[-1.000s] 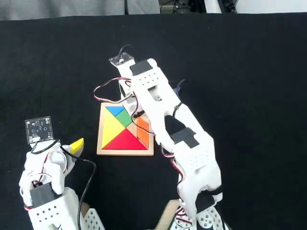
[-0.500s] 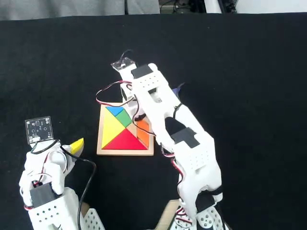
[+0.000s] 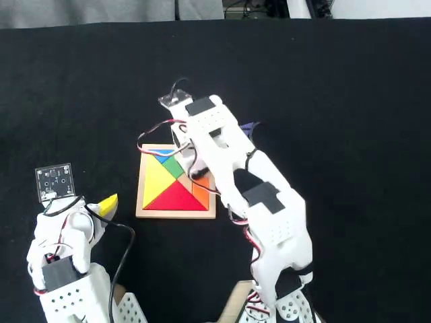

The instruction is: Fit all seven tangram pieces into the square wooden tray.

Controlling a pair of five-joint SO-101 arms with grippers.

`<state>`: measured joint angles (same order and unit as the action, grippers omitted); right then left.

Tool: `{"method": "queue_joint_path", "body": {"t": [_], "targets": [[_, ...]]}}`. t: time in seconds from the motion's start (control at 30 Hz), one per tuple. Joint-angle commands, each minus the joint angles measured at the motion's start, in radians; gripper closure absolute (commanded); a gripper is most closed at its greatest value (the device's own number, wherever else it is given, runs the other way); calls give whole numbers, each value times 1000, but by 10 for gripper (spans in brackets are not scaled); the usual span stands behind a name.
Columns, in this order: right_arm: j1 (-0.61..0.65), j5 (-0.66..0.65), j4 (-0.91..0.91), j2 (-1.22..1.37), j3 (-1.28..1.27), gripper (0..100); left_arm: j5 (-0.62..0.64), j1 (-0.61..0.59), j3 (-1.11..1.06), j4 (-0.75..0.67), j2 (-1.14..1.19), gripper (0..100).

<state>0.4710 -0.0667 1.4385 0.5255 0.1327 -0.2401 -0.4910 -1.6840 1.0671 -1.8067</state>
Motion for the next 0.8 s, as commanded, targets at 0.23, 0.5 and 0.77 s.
{"method": "queue_joint_path", "body": {"t": [0.23, 0.5, 0.77], "targets": [[-189, -11, 8, -481, -19, 987, -5, 5, -16, 5, -12, 605], [-356, -11, -147, -352, -38, 985, -5, 7, -16, 5, -12, 605], [-399, -178, -425, -4, 142, 987, -5, 8, -16, 5, -12, 605]]}}
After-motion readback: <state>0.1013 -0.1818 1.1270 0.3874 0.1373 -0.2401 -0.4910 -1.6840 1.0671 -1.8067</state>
